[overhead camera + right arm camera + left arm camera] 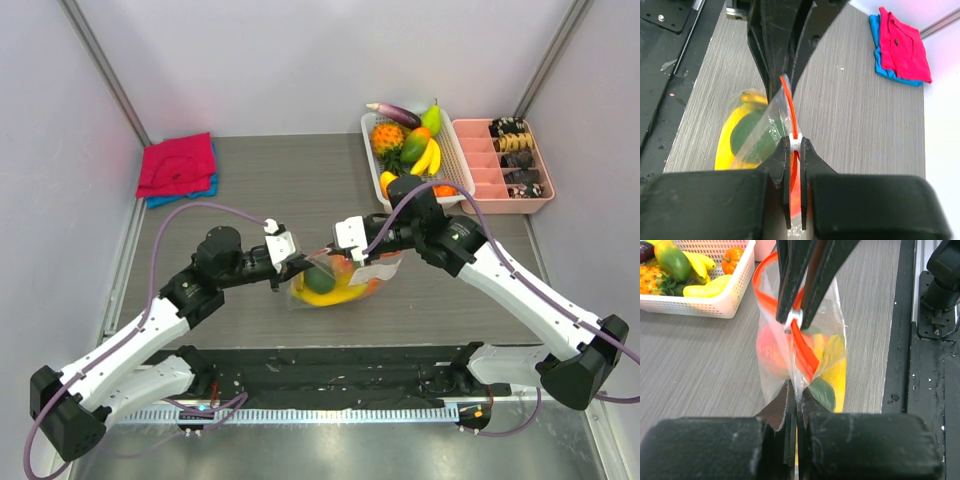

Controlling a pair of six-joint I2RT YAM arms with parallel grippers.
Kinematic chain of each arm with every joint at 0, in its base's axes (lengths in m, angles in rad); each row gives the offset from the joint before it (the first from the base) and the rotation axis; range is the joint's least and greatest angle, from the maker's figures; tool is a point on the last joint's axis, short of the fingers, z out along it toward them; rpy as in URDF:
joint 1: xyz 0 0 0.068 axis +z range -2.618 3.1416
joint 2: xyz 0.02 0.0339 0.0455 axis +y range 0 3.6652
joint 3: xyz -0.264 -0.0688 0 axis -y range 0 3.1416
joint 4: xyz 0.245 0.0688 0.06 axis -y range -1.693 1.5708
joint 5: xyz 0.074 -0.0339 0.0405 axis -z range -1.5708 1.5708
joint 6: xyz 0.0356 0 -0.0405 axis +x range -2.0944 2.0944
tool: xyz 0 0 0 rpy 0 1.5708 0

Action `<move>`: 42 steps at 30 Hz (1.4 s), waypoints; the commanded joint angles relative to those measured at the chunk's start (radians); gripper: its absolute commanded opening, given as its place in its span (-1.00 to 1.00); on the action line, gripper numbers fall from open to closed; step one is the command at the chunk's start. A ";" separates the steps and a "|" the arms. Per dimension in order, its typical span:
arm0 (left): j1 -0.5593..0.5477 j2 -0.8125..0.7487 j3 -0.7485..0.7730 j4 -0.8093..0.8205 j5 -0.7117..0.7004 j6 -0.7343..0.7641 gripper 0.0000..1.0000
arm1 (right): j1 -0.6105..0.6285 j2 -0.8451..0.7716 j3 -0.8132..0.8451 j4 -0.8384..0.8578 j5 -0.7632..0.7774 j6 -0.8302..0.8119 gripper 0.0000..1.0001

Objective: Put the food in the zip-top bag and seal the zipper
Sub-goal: Zip the zipper food storage bag at the center of the board.

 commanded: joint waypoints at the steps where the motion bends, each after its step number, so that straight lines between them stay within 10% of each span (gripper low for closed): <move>1: 0.011 -0.027 0.035 -0.032 0.012 -0.002 -1.00 | -0.032 -0.001 0.061 -0.041 0.064 0.005 -0.98; 39: 0.241 -0.057 0.003 -0.011 0.087 -0.065 -1.00 | -0.486 -0.028 0.082 -0.474 0.115 -0.318 -0.98; 42: 0.240 -0.029 0.044 -0.072 0.130 -0.089 -0.50 | -0.486 -0.041 0.078 -0.389 0.079 -0.244 -0.98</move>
